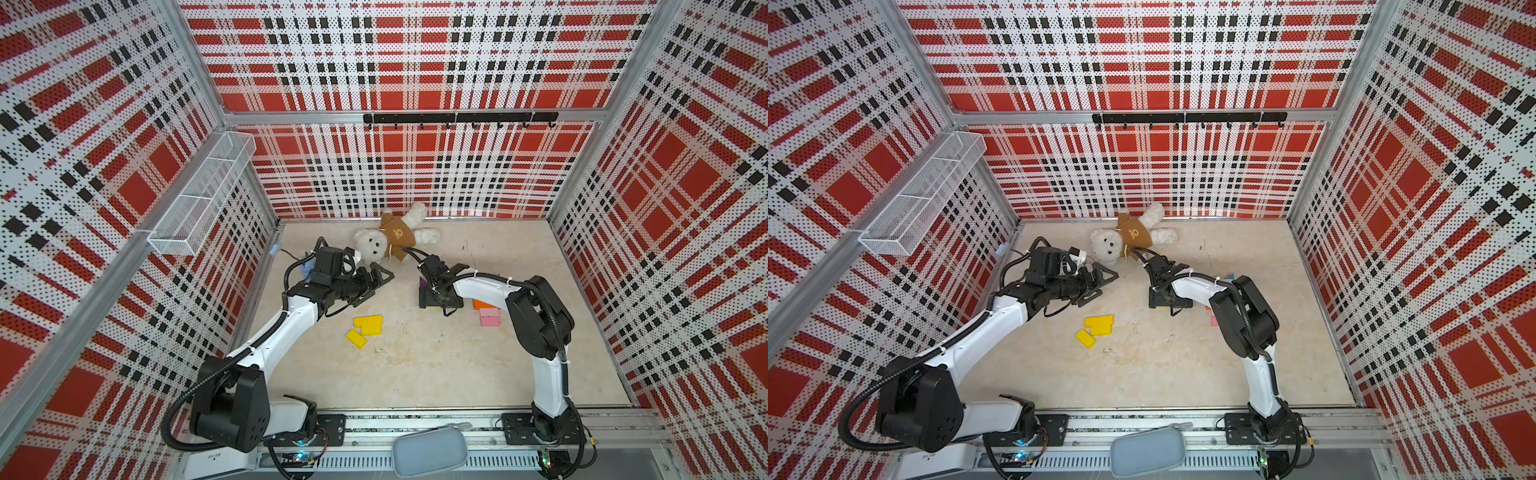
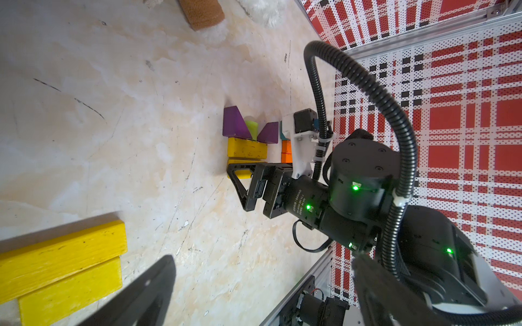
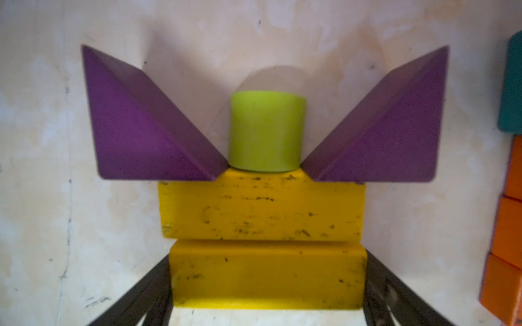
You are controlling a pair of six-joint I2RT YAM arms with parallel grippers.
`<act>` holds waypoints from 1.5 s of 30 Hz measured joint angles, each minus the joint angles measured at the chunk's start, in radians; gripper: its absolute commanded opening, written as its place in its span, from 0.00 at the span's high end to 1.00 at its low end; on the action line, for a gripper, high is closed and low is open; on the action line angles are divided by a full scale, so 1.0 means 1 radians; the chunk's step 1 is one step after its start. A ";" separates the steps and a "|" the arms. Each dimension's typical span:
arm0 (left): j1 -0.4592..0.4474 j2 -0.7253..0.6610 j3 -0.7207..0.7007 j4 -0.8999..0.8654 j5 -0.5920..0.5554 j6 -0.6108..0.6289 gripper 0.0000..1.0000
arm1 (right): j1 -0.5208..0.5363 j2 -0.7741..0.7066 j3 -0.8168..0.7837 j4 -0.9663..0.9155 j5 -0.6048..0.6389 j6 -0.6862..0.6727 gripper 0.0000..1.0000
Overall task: Assemble a carrot with building blocks
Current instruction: Assemble the building block at the center of the board.
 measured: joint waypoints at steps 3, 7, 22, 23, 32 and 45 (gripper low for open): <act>-0.002 0.000 0.000 0.000 0.000 -0.001 0.01 | 0.000 0.001 0.001 0.000 -0.002 0.000 0.05; -0.003 0.000 0.000 0.000 0.001 -0.001 0.01 | 0.000 0.003 0.001 0.005 -0.002 0.000 0.04; -0.003 0.000 0.000 0.001 0.004 -0.004 0.00 | -0.001 0.004 0.001 0.013 -0.003 -0.001 0.00; -0.003 0.000 0.000 0.001 0.004 -0.004 0.00 | -0.001 0.004 0.001 0.014 -0.003 0.000 0.00; -0.003 0.000 0.000 0.003 0.004 -0.004 0.00 | -0.002 0.003 0.001 0.017 -0.003 -0.001 0.00; -0.005 0.000 0.000 0.007 0.004 -0.004 0.00 | -0.002 0.001 0.001 0.017 -0.003 -0.001 0.00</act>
